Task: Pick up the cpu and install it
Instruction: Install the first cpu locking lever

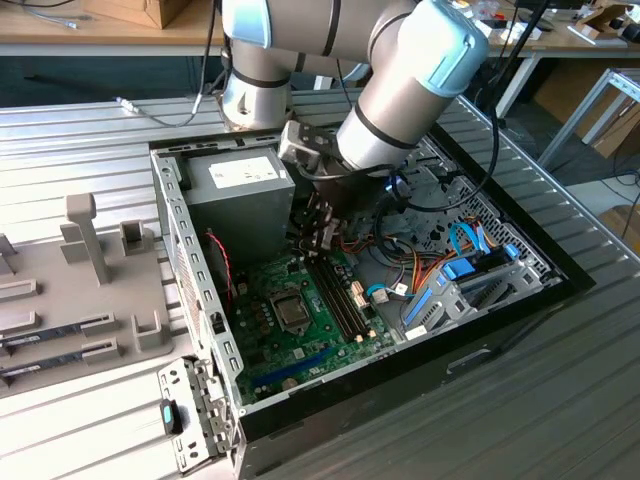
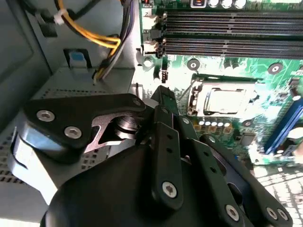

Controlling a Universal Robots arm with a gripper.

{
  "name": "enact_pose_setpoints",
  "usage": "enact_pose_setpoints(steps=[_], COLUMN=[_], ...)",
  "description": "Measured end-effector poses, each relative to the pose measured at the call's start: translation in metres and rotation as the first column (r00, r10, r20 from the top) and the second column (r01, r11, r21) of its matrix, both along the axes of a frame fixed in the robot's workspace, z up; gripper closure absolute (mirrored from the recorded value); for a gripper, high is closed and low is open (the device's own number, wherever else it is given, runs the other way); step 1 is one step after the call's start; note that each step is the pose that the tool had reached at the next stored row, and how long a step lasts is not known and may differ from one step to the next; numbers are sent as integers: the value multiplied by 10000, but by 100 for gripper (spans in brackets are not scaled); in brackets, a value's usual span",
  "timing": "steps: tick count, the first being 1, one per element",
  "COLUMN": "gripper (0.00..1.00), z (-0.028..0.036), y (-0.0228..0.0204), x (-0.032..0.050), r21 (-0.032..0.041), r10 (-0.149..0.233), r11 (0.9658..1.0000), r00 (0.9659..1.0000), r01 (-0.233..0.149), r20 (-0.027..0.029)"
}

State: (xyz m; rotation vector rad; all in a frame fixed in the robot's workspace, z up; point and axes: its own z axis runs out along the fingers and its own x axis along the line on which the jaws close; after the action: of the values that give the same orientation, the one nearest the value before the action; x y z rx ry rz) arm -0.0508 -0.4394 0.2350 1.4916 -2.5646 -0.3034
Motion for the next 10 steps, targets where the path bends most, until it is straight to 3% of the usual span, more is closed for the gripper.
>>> enact_pose_setpoints(steps=[1,2,10], gripper=[89,89,89], z=[-2,-1,-1], y=[0,0,-2], x=[0,0,-2], r21=[2,0,-2], r10=[700,891,1290], r11=[9975,9960,9916], r00=[9975,9960,9916], r01=[-700,-891,-1290], r20=[0,0,-1])
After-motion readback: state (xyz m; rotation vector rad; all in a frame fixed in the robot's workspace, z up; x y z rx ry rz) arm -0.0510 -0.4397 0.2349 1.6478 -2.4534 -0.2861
